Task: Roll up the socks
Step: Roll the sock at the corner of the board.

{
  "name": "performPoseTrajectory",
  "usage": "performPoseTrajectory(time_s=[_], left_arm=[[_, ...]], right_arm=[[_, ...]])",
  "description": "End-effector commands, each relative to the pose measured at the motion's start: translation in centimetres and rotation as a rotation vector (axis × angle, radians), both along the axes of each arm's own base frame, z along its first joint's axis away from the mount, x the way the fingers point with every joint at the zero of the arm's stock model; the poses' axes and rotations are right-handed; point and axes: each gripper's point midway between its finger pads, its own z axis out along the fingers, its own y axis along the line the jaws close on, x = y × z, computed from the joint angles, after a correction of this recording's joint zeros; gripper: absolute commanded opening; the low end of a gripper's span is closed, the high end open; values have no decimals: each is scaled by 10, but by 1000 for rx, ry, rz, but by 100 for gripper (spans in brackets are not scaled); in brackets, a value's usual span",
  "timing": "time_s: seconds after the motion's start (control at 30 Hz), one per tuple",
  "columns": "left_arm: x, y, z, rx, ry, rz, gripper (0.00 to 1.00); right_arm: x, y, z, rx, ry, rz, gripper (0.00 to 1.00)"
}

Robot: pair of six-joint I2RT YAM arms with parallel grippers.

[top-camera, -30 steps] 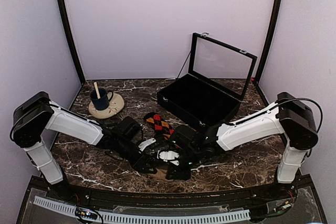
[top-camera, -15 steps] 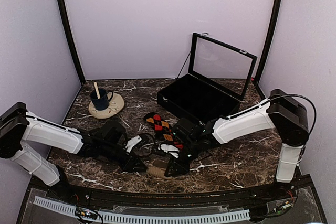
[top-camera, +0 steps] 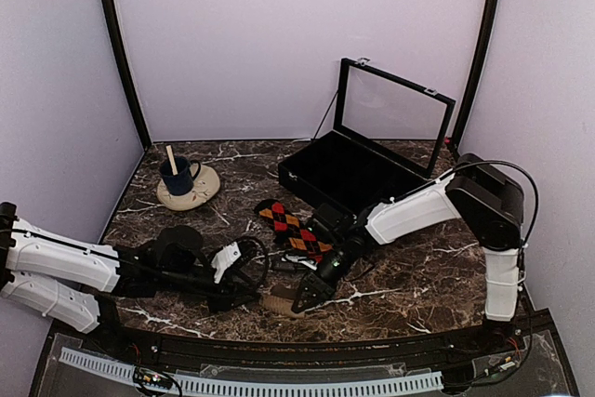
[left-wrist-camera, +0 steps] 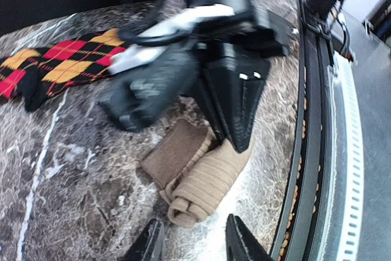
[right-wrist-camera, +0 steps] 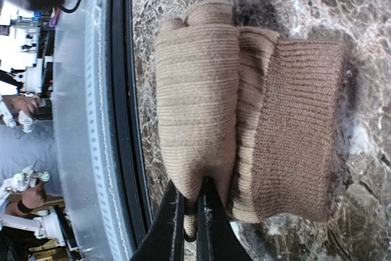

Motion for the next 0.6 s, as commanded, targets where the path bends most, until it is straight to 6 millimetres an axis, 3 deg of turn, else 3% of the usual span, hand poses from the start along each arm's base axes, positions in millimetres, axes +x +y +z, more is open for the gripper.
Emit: performPoseTrajectory(time_s=[0.0,0.57], left_arm=[[-7,-4,-3,56,-114,-66,37],[-28,-38,-24,223,-297,-269,41]], right_arm=[[-21,-27,-31,-172,175,-12,0],[-21,-26,-19,-186,283,-4,0]])
